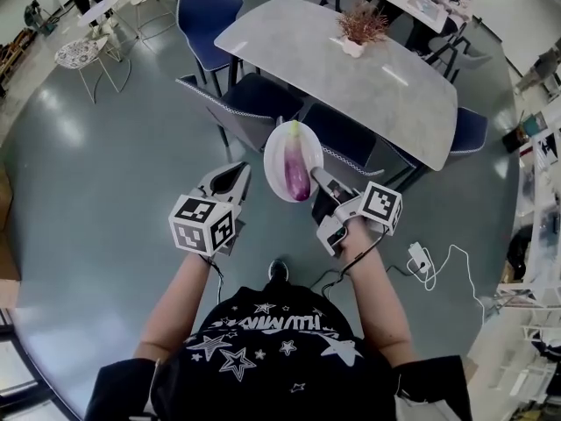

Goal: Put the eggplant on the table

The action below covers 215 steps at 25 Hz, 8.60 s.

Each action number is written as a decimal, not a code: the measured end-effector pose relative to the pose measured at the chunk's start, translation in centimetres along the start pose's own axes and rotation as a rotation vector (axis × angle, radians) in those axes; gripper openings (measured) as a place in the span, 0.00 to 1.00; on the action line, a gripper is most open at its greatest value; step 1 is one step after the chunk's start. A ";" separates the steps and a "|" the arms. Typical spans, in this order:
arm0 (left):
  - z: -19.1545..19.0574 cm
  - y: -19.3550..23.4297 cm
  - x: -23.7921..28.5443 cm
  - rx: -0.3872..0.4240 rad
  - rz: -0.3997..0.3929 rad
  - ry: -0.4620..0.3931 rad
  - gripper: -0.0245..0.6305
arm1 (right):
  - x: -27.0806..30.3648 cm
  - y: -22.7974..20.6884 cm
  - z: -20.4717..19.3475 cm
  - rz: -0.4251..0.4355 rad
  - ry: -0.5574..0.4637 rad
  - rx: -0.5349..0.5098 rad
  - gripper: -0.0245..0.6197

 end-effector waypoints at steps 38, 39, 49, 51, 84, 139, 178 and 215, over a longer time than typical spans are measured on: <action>4.1 21.2 17.1 -0.017 -0.038 0.009 0.05 | 22.0 2.1 13.2 -0.043 -0.037 0.018 0.09; 4.0 21.2 17.2 -0.015 -0.041 0.006 0.05 | 21.9 2.0 13.2 -0.043 -0.042 0.017 0.09; 4.3 27.0 19.5 -0.012 -0.110 0.000 0.05 | 26.6 2.8 14.1 -0.051 -0.130 0.018 0.09; 4.6 29.0 20.5 -0.010 -0.131 -0.005 0.05 | 28.4 3.2 14.3 -0.056 -0.148 0.020 0.09; 9.8 33.9 36.8 0.040 -0.122 0.042 0.05 | 36.2 2.3 31.4 -0.035 -0.161 0.062 0.09; 2.3 42.7 64.0 0.031 -0.356 0.268 0.05 | 49.9 -10.7 47.4 -0.218 -0.353 0.201 0.09; 0.7 42.8 63.7 -0.047 -0.369 0.300 0.05 | 50.4 -12.5 47.0 -0.638 -0.367 -0.003 0.09; 9.0 34.1 52.2 0.054 -0.314 0.161 0.05 | 41.2 -3.3 40.2 -0.402 -0.321 -0.114 0.09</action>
Point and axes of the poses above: the fingertips, and each gripper's own axes: x forward along the fingers, y to its left, z out of its top, the point moved 5 cm from there along -x, backward along the fingers, and after that the axes turned 15 degrees about x, right-handed, at the moved point
